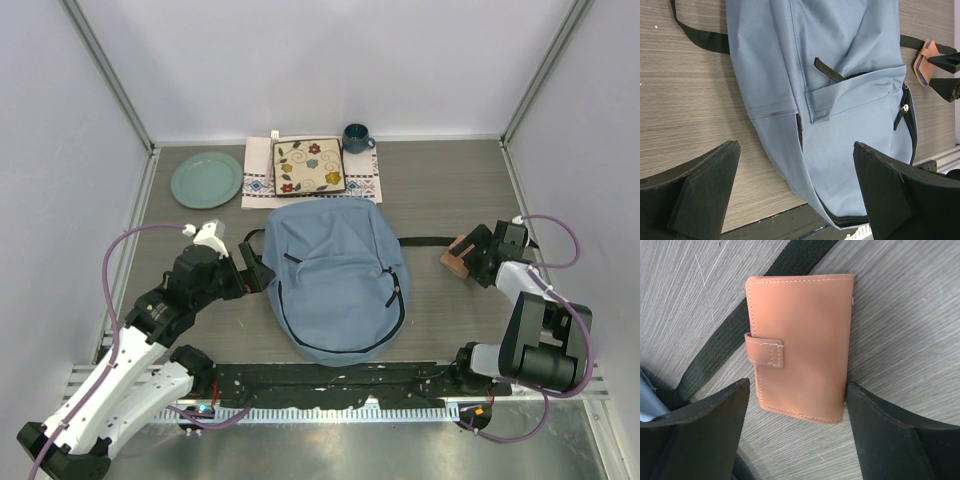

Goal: Pack the student bag
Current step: Pick up the personal item from the center of the board.

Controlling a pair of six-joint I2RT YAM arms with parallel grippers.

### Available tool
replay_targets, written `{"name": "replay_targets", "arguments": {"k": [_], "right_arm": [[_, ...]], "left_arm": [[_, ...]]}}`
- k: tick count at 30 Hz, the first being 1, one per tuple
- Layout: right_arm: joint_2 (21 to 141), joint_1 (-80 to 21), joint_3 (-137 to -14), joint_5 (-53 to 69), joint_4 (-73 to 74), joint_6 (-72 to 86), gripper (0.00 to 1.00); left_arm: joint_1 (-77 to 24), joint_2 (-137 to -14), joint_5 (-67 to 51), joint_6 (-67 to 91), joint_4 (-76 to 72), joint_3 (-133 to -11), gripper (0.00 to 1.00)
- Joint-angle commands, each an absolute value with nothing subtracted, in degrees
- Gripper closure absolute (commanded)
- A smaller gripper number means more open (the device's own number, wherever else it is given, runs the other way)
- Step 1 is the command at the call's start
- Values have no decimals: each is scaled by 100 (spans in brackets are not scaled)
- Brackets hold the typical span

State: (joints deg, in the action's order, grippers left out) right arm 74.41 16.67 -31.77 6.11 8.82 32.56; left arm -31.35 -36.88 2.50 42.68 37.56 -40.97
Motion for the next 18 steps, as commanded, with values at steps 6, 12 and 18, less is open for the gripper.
{"name": "replay_targets", "arguments": {"k": [6, 12, 18], "right_arm": [[7734, 1679, -2971, 949, 1055, 3208, 36], [7629, 1670, -2944, 879, 1116, 3173, 59], [7357, 1670, -2953, 791, 1292, 3164, 91]], "left_arm": [[-3111, -3639, 211, 4359, 3542, -4043, 0], [-3111, -3647, 202, 4351, 3542, -4017, 0], [-3111, -3665, 185, 4359, 3516, -4025, 0]]}}
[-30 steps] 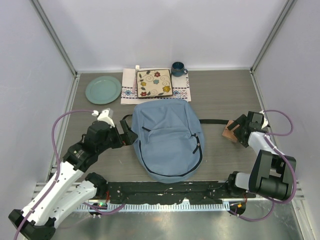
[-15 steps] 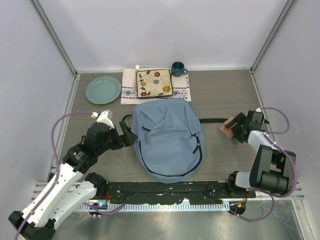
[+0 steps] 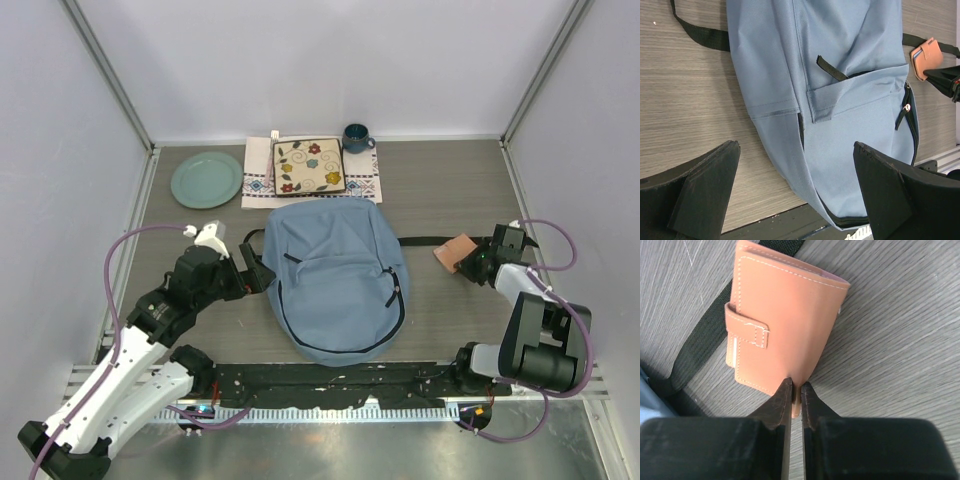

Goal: Pack the student bag
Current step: Pick up the personal item from the center of the board.

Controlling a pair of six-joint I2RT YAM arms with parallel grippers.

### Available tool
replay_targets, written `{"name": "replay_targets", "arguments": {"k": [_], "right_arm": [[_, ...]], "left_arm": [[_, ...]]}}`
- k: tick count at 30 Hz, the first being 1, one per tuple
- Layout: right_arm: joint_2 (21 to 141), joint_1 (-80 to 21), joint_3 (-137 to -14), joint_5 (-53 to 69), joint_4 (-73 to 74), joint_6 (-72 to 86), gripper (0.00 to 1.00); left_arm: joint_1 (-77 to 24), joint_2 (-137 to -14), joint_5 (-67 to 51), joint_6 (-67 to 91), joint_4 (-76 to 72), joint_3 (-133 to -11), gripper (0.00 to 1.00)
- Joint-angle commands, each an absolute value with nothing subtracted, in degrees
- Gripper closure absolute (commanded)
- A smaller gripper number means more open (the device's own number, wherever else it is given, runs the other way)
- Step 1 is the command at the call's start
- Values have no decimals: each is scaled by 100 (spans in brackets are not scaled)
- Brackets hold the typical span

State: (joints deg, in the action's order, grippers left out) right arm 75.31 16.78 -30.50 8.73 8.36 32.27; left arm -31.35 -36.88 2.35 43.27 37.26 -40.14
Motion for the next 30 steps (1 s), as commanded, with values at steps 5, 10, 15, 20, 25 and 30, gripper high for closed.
{"name": "replay_targets", "arguments": {"k": [5, 10, 15, 20, 25, 30], "right_arm": [[6953, 1679, -3093, 887, 1537, 3199, 99], [6154, 1679, -3392, 1282, 1959, 3269, 99], [5380, 1679, -3814, 2168, 2258, 3436, 99], [4712, 1661, -4007, 3347, 1969, 3953, 99], [4570, 1425, -4376, 4445, 1758, 4061, 99], [4596, 714, -4614, 4623, 1609, 3990, 99]], "left_arm": [[-3111, -3656, 185, 4368, 3533, -4122, 0], [-3111, -3665, 141, 4333, 3463, -4359, 0], [-3111, -3840, 18, 4307, 3139, -4622, 1], [-3120, -4244, -412, 4385, 2717, -4772, 0], [-3111, -4552, -791, 4614, 1987, -4720, 0], [-3111, -4904, -1141, 4965, 1241, -4615, 1]]}}
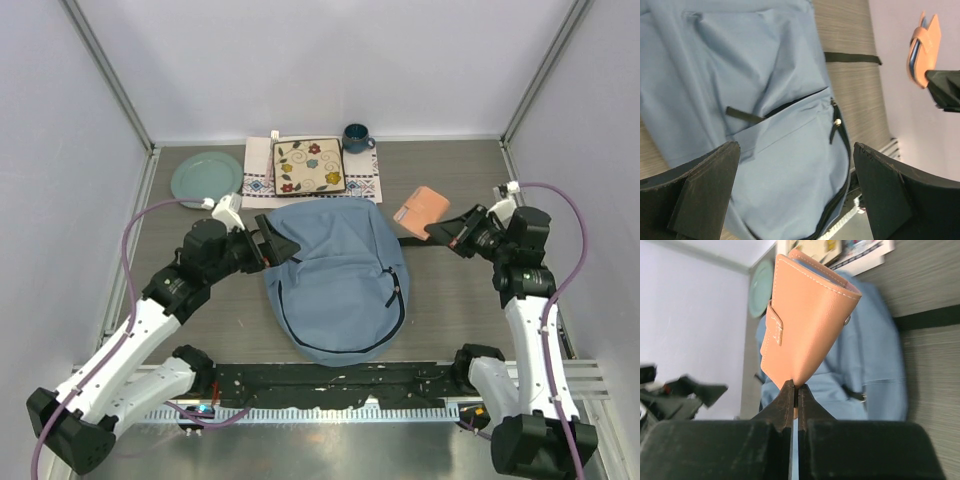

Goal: Pack the student bag
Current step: Pick up the personal item from the center of the board.

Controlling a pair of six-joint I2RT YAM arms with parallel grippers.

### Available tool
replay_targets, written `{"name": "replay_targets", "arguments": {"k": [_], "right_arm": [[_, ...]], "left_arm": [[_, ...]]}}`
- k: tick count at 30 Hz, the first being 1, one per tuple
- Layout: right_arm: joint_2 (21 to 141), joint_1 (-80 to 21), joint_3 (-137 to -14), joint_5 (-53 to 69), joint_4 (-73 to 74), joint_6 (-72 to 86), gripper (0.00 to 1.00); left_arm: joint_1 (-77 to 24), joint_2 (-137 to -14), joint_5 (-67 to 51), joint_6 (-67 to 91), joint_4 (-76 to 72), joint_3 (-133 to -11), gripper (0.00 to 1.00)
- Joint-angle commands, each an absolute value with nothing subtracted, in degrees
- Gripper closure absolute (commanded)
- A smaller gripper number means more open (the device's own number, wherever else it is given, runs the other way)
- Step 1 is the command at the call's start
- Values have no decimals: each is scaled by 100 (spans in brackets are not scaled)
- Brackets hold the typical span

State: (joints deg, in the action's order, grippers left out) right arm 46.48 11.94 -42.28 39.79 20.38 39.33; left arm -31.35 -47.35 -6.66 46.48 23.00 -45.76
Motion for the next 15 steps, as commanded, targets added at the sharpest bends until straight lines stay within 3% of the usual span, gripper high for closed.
{"name": "replay_targets", "arguments": {"k": [1, 5, 15], "right_arm": [[4623, 486, -4632, 4597, 1495, 3999, 99], [4895, -997, -4658, 4010, 1284, 4008, 99], [5352, -2539, -4359, 3577, 45, 4570, 99]], "left_arm": [[-3111, -4956, -1221, 5027, 1109, -4588, 0], [-3111, -5229, -1573, 5290, 520, -4553, 0], [-3146, -5809, -1960, 5555, -290, -4588, 0]]}}
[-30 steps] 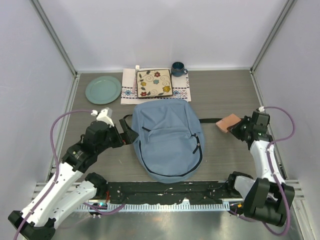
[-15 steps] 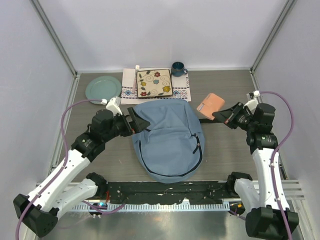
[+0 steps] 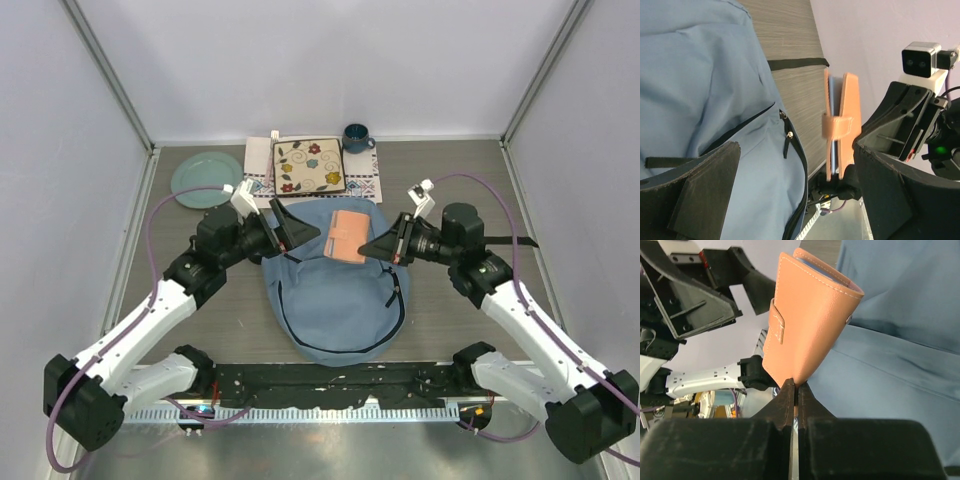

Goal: Pack the student bag
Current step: Pick up the personal item from the center of the board.

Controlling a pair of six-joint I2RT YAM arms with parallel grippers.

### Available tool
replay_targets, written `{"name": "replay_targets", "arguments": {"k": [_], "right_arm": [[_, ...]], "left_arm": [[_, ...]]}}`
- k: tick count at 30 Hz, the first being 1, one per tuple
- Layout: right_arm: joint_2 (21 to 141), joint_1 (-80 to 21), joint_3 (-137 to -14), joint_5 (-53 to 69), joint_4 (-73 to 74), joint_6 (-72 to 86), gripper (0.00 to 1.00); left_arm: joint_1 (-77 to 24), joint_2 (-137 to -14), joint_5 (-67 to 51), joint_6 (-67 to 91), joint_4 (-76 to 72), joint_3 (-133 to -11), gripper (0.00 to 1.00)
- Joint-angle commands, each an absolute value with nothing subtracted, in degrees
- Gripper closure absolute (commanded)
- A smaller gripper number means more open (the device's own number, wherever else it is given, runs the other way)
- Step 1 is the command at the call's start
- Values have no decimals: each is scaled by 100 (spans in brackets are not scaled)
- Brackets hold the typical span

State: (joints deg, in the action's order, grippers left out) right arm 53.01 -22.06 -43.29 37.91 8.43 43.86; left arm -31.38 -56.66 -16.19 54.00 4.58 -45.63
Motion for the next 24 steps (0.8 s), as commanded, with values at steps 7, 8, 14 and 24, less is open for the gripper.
{"name": "replay_targets", "arguments": {"k": [7, 8, 14, 24], "right_arm": [[5607, -2927, -4280, 3437, -281, 4649, 98], [5642, -2962, -4280, 3419, -307, 4667, 97], [5756, -3059, -4245, 3287, -378, 4667, 93], [5897, -3138, -4271, 3103, -448, 4693, 75]], "left_arm": [[-3374, -6213, -2074, 5695, -738, -4675, 0], [-3401, -6249, -2083, 5695, -756, -4684, 1], [-3595, -6477, -2162, 5686, -853, -4781, 21], [-3718, -6557, -2065, 5608, -774, -4808, 52]]}}
